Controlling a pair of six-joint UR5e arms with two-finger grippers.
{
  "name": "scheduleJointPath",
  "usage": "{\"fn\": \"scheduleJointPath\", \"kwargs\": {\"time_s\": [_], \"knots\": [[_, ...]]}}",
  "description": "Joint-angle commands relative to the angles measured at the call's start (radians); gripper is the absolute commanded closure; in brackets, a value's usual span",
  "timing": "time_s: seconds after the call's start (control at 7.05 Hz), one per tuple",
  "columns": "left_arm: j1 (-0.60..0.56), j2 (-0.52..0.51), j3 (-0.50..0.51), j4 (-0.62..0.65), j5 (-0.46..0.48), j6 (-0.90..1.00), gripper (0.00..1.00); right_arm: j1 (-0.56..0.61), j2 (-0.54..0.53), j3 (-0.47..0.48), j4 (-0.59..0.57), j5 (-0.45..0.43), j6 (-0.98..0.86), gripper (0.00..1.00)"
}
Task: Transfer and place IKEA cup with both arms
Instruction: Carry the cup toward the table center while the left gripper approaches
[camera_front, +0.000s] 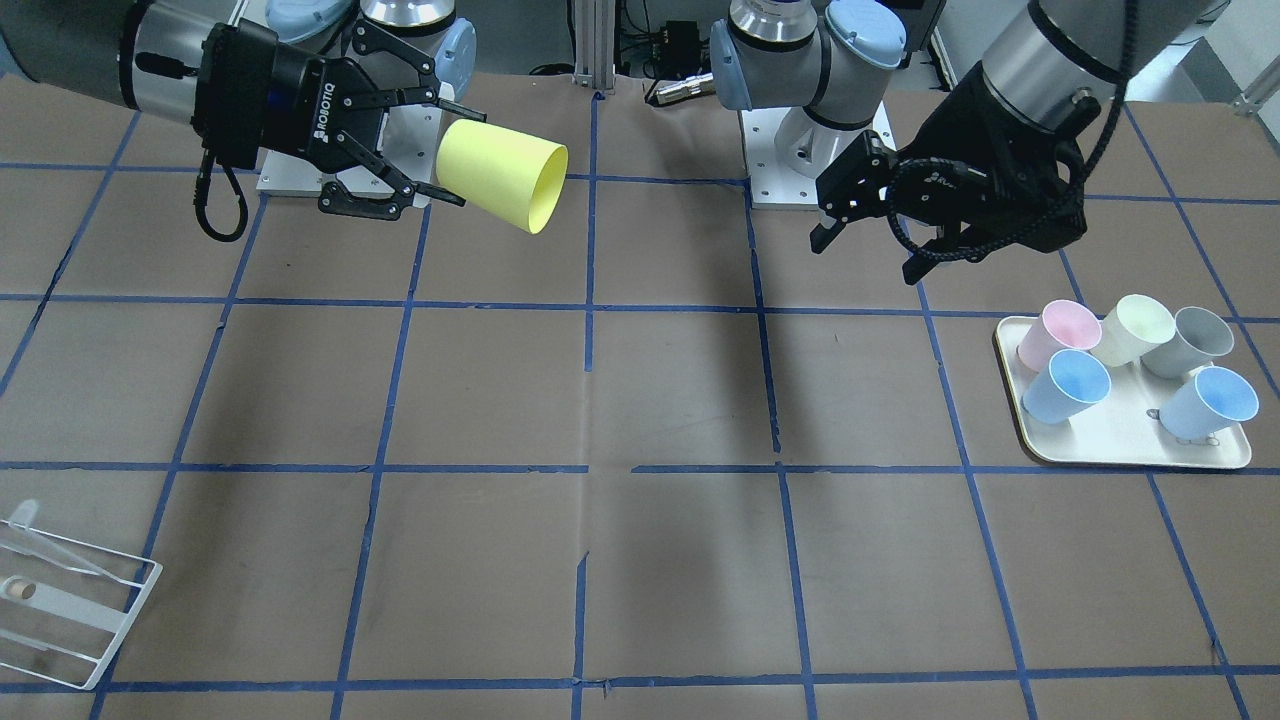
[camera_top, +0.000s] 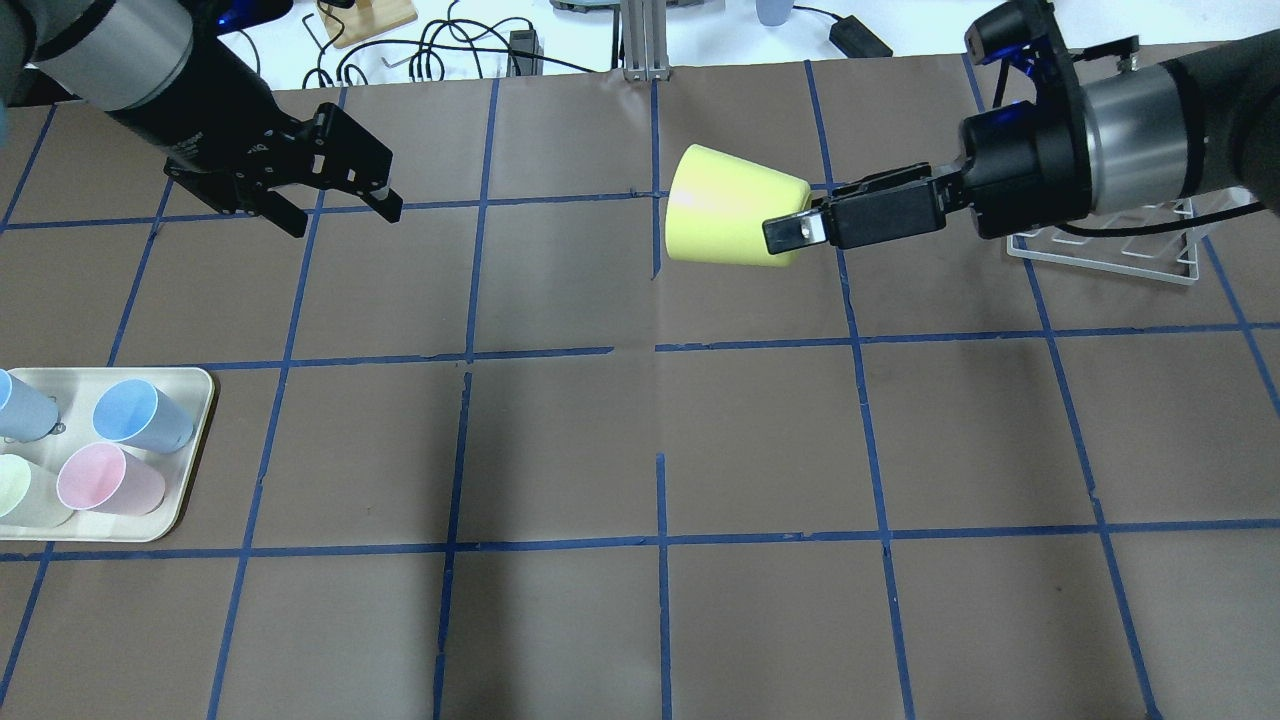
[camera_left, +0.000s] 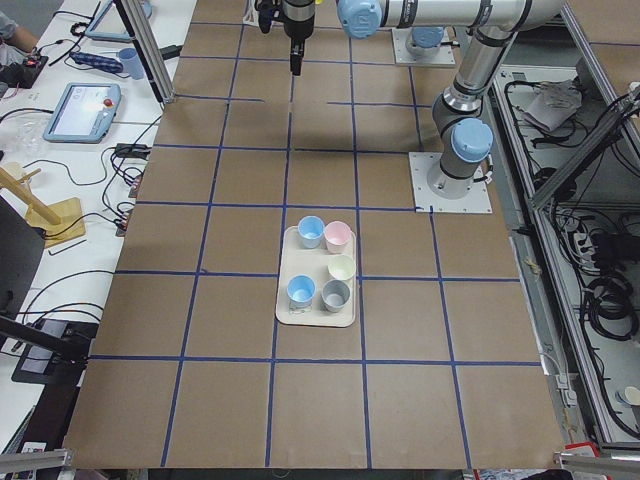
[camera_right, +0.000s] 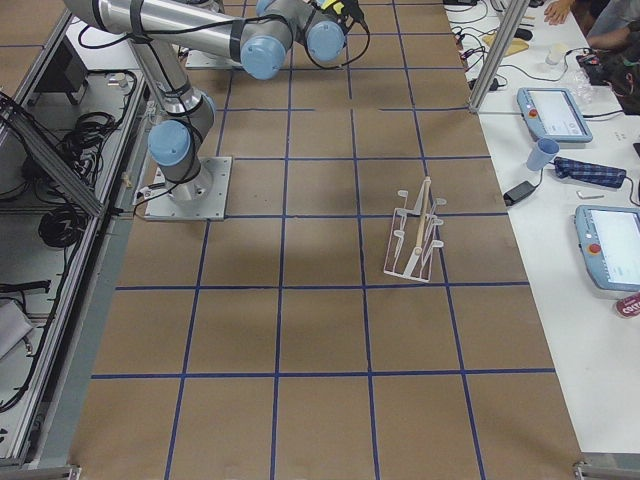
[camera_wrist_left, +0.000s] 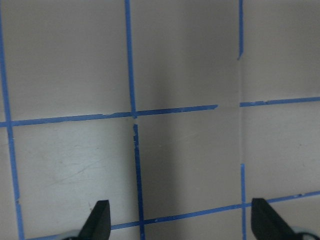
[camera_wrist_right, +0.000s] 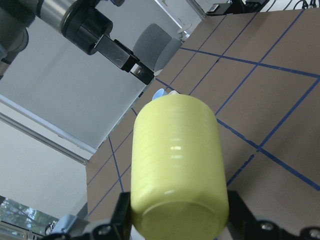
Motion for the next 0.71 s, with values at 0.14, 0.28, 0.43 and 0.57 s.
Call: {"fn": "scheduleJointPath", "kwargs": {"time_s": [0.14, 0.28, 0.43, 0.57], "knots": [[0.08, -0.004, -0.14, -0.074, -0.543, 0.109, 0.0, 0.046, 0.014, 0.03, 0.002, 0.034, 0.008, 1.0], [0.057, -0.01, -0.201, -0.073, -0.693, 0.109, 0.0, 0.046, 0.022, 0.03, 0.008, 0.034, 0.011, 1.0], [0.005, -0.009, -0.237, -0.067, -0.752, 0.109, 0.0, 0.046, 0.032, 0.031, 0.032, 0.057, 0.011, 1.0], [-0.045, -0.012, -0.243, -0.067, -0.802, 0.095, 0.0, 0.046, 0.037, 0.031, 0.032, 0.06, 0.011, 1.0]]}}
